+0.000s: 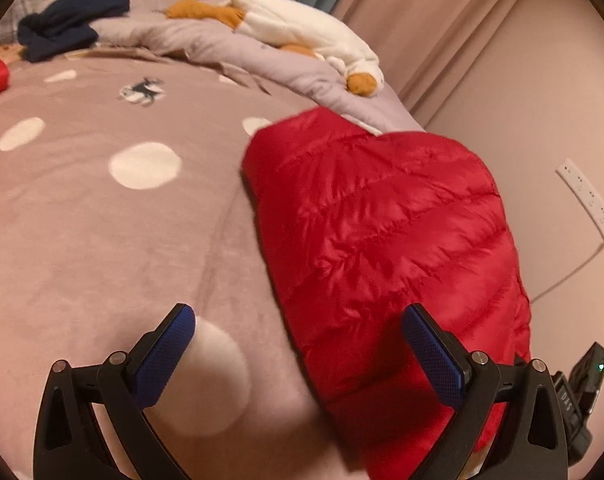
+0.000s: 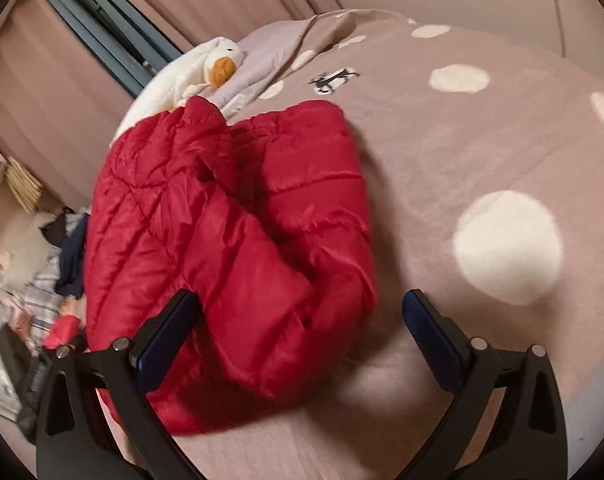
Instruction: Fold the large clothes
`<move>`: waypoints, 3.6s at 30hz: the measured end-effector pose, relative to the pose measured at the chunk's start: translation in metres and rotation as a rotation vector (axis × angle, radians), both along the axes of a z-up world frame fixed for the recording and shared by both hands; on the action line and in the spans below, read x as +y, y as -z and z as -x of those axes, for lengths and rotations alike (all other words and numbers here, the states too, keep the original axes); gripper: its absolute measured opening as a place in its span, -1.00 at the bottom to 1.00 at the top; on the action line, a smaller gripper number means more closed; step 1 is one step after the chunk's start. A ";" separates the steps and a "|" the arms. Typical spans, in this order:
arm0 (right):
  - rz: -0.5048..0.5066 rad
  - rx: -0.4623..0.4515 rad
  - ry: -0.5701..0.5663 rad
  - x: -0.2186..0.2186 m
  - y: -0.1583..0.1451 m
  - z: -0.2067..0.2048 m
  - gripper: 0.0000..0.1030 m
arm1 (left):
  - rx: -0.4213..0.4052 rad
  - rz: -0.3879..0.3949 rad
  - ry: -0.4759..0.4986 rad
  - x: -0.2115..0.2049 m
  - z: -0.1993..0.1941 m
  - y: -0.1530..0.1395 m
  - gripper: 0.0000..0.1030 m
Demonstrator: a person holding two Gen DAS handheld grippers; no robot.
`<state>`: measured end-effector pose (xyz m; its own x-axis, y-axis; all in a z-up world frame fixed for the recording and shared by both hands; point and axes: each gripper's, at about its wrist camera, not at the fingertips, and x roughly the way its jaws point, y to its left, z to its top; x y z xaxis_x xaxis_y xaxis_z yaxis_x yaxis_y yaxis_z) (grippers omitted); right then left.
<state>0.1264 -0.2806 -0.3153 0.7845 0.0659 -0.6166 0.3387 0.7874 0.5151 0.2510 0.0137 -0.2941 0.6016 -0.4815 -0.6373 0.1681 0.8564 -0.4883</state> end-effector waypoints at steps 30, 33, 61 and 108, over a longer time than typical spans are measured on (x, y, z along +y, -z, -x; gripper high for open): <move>-0.341 -0.215 -0.209 -0.005 0.030 -0.053 -0.04 | 0.009 0.295 0.102 -0.036 -0.045 0.022 0.60; -0.345 -0.230 -0.217 -0.002 0.027 -0.050 -0.14 | -0.023 0.241 0.118 -0.042 -0.029 0.009 0.50; -0.185 -0.573 -0.414 0.060 -0.156 0.052 -0.21 | -0.426 0.271 0.123 0.019 0.091 -0.189 0.45; -0.140 -0.610 -0.595 0.104 -0.193 0.025 -0.10 | -0.510 0.284 0.015 0.076 0.101 -0.219 0.45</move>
